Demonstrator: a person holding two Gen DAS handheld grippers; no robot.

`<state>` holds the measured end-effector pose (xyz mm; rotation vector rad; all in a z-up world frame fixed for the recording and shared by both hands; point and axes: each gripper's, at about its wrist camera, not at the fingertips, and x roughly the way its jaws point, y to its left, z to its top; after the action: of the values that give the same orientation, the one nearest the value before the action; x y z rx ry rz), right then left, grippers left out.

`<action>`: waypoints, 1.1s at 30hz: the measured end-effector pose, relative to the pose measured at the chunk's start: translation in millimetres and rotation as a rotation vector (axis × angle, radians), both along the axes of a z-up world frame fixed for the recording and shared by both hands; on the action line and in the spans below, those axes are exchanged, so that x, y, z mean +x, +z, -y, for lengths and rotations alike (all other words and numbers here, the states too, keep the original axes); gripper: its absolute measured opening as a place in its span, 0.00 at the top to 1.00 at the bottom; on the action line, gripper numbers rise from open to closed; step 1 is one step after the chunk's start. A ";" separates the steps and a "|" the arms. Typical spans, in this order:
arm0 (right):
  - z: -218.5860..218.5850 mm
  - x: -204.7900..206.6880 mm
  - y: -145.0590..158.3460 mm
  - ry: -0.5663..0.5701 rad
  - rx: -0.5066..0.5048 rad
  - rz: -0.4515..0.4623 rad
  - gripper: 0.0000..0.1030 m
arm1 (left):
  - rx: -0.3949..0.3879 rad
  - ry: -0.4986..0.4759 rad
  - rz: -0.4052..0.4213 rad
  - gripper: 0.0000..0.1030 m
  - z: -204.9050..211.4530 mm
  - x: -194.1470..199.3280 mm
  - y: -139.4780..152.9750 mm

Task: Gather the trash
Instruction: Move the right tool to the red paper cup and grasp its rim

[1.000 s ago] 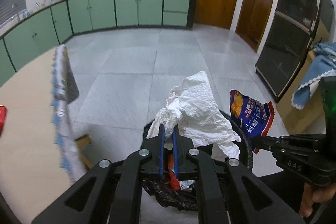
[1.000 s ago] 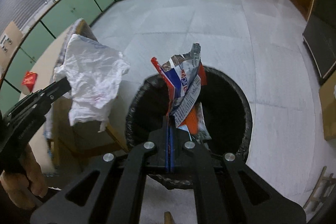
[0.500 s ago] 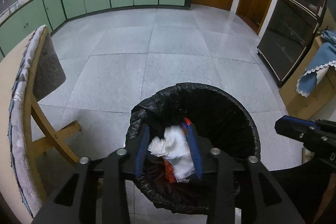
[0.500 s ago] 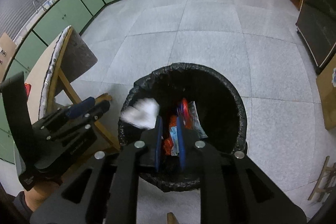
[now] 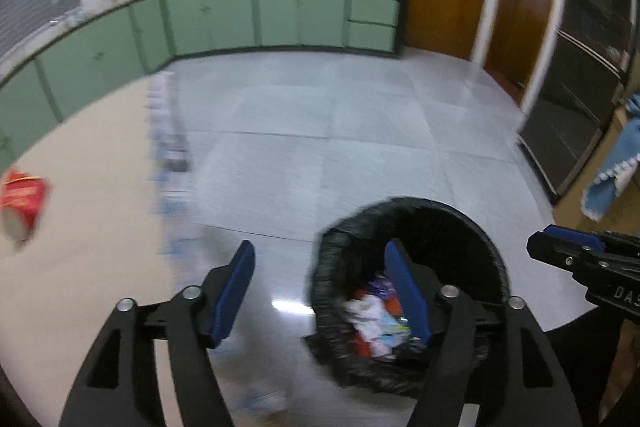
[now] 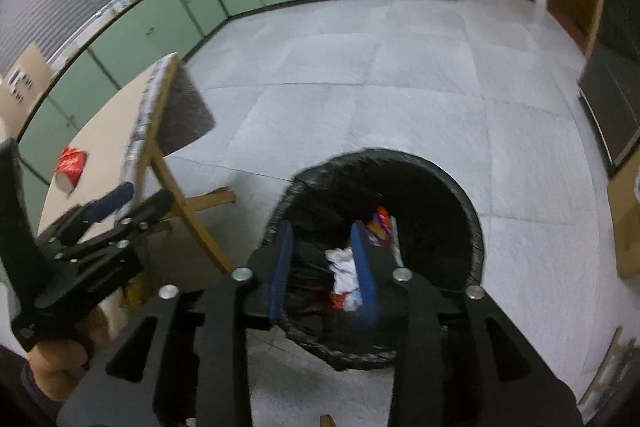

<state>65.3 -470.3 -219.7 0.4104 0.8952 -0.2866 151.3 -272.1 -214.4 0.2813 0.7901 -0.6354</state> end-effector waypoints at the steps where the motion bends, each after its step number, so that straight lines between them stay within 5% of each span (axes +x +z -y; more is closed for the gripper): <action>1: -11.8 7.0 5.8 0.027 -0.011 0.015 0.58 | -0.003 0.028 0.015 0.25 -13.8 2.0 6.2; 9: -118.4 74.9 42.2 0.274 -0.057 0.107 0.54 | -0.018 0.324 0.134 0.20 -173.1 27.4 52.5; 17: -235.8 150.7 59.7 0.490 -0.071 0.166 0.54 | -0.006 0.559 0.185 0.19 -298.1 54.5 63.4; 33: -355.4 262.0 15.7 0.515 -0.118 0.146 0.41 | -0.049 0.562 0.170 0.20 -370.5 120.1 22.7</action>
<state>327.4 -114.9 -204.0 0.0810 0.8051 0.1621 271.4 98.3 -191.7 0.0583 0.6485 -0.0988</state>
